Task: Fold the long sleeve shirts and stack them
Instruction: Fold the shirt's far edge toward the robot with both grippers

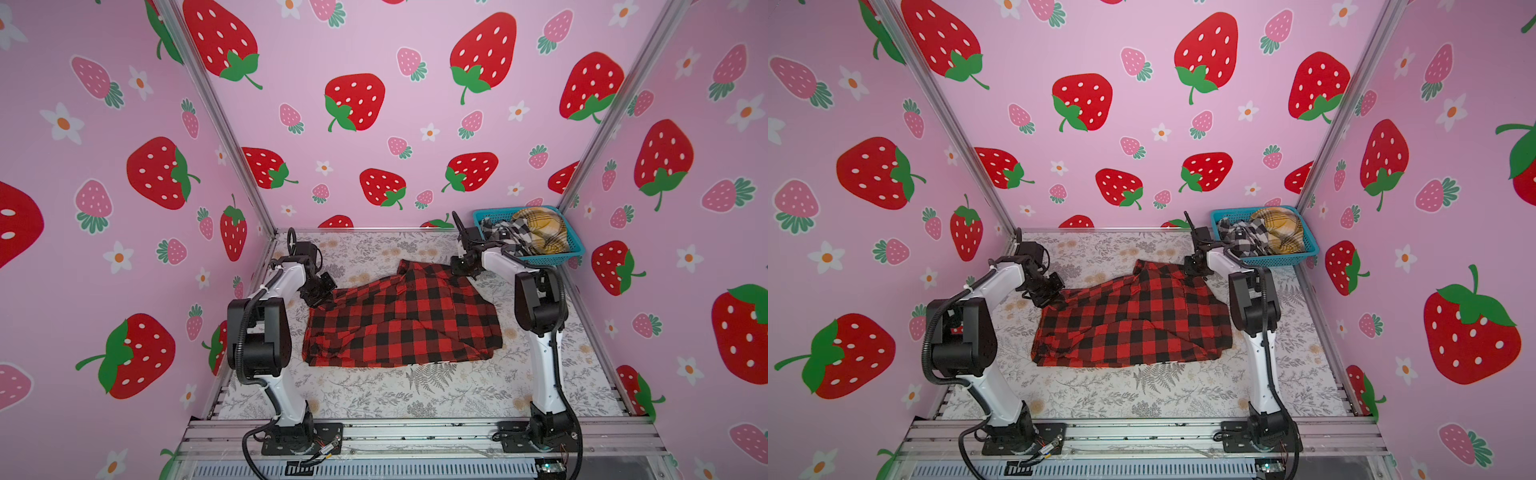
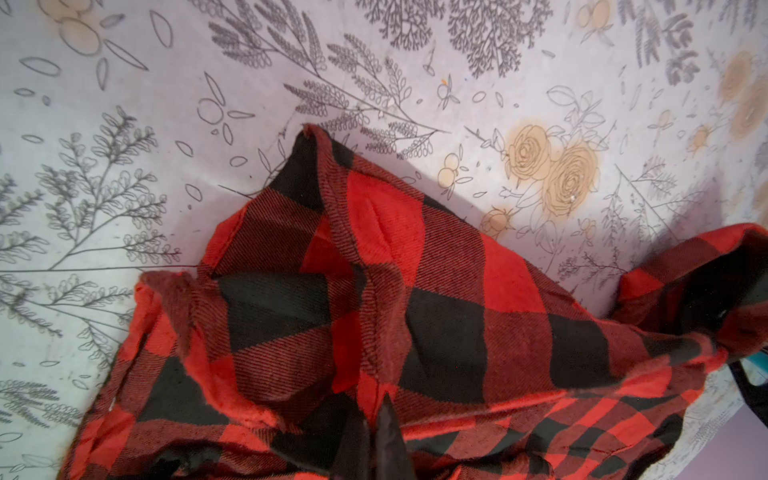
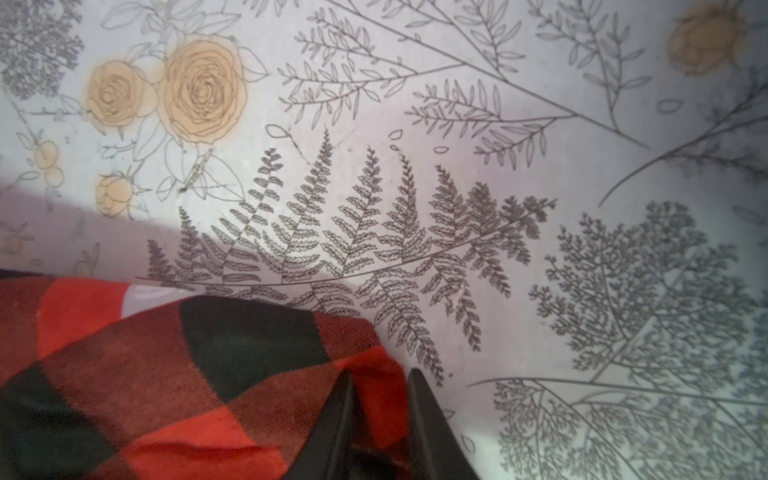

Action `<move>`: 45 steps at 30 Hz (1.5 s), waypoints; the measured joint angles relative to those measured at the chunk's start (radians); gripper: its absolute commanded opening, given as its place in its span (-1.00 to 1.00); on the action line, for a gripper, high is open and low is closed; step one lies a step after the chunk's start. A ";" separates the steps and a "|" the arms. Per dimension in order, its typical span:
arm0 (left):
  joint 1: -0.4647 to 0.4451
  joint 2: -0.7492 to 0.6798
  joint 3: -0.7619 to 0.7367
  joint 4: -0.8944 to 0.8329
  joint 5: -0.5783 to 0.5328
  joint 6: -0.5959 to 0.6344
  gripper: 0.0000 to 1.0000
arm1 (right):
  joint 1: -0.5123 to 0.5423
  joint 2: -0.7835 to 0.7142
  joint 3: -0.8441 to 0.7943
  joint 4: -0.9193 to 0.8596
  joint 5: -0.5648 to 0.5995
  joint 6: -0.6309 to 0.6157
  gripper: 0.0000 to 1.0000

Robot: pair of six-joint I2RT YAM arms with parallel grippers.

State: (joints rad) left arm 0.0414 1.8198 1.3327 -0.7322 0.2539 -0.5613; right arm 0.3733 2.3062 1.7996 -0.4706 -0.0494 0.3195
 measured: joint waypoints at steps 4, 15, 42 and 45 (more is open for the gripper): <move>0.000 0.012 0.000 0.003 -0.003 0.002 -1.00 | 0.000 0.000 0.006 -0.010 0.004 -0.003 -0.86; 0.034 0.089 0.101 0.043 -0.006 -0.062 -1.00 | 0.004 -0.052 -0.032 -0.042 -0.019 -0.003 -1.00; 0.175 -0.190 -0.288 0.212 0.043 -0.151 -1.00 | 0.016 -0.848 -0.937 0.231 -0.116 0.185 -1.00; 0.171 -0.187 -0.349 0.234 0.046 -0.150 -1.00 | 0.017 -0.804 -0.979 0.248 -0.119 0.192 -1.00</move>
State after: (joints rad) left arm 0.2119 1.6325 0.9840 -0.4980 0.2996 -0.7116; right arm 0.3901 1.5021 0.8204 -0.2226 -0.1684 0.5117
